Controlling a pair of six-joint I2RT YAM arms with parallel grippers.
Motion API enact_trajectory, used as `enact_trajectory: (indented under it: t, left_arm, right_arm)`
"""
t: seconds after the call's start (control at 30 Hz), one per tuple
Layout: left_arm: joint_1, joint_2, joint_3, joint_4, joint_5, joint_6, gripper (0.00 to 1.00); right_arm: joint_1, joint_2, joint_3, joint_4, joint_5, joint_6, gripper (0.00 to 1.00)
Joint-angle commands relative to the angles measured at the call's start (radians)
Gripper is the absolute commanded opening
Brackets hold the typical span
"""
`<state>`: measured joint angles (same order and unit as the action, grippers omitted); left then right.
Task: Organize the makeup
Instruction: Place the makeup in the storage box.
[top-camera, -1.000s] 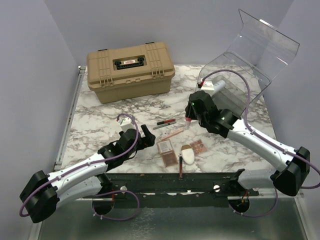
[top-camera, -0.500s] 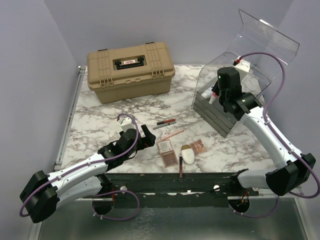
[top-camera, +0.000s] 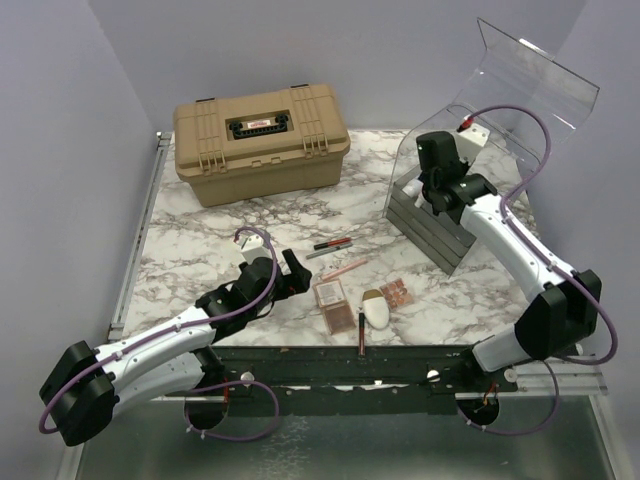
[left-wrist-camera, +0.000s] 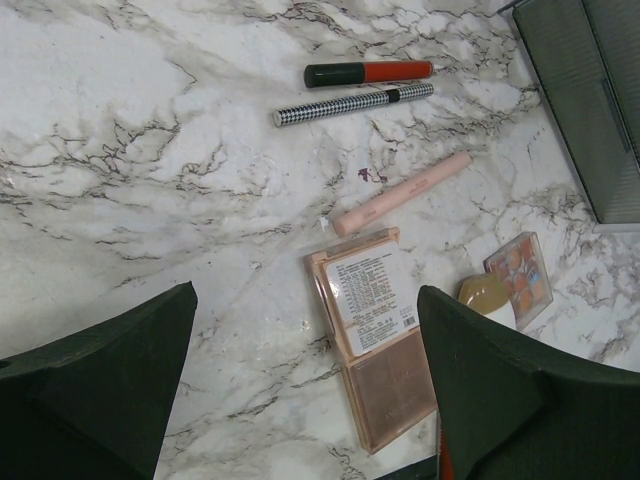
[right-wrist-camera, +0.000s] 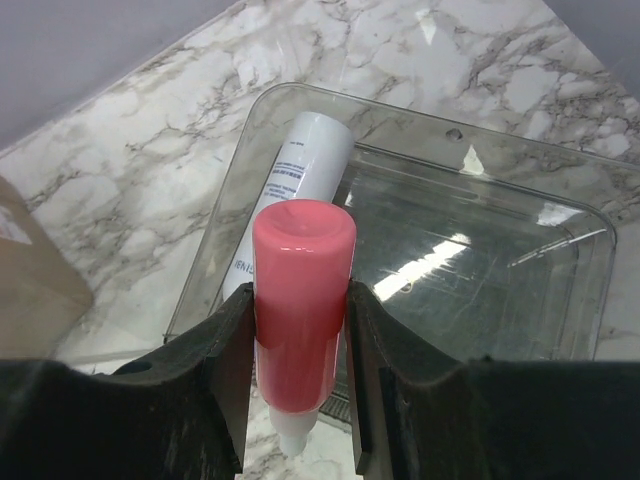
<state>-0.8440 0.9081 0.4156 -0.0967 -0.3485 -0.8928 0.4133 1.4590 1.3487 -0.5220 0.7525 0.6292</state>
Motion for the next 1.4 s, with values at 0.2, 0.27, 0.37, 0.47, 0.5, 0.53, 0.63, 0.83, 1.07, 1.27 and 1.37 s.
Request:
enact_trajectory:
  t: [0.2, 0.27, 0.37, 0.47, 0.5, 0.53, 0.63, 0.83, 1.07, 1.27, 1.37]
  left_arm:
    - [0.009, -0.005, -0.015, 0.015, 0.013, 0.005, 0.94]
    - [0.01, -0.006, -0.015, 0.016, 0.013, 0.005, 0.94]
    - [0.011, -0.007, -0.017, 0.016, 0.011, 0.005, 0.94]
    - [0.011, -0.005, -0.02, 0.018, 0.009, 0.001, 0.94]
    - [0.011, -0.004, -0.02, 0.018, 0.011, 0.002, 0.94]
    - [0.011, -0.001, -0.02, 0.02, 0.012, 0.002, 0.94]
    - [0.014, 0.006, -0.018, 0.022, 0.015, 0.003, 0.94]
    - [0.013, 0.008, -0.014, 0.026, 0.017, 0.005, 0.94]
    - [0.014, 0.005, -0.014, 0.026, 0.019, 0.005, 0.94]
    - [0.014, 0.011, -0.005, 0.025, 0.024, 0.009, 0.94]
    - [0.014, 0.005, -0.006, 0.025, 0.024, 0.011, 0.94]
  right_arm:
    - [-0.03, 0.209, 0.224, -0.296, 0.181, 0.376, 0.23]
    - [-0.031, 0.229, 0.236, -0.33, 0.186, 0.405, 0.23]
    - [-0.032, 0.228, 0.208, -0.362, 0.195, 0.471, 0.23]
    - [-0.033, 0.216, 0.175, -0.362, 0.206, 0.484, 0.23]
    - [-0.034, 0.215, 0.17, -0.362, 0.209, 0.482, 0.23]
    - [-0.036, 0.215, 0.165, -0.363, 0.214, 0.48, 0.23]
    - [-0.047, 0.219, 0.152, -0.367, 0.22, 0.472, 0.23]
    - [-0.089, 0.23, 0.126, -0.345, 0.199, 0.469, 0.25]
    - [-0.115, 0.236, 0.139, -0.318, 0.175, 0.455, 0.25]
    - [-0.117, 0.236, 0.123, -0.271, 0.156, 0.423, 0.25]
    - [-0.116, 0.253, 0.118, -0.256, 0.133, 0.419, 0.26]
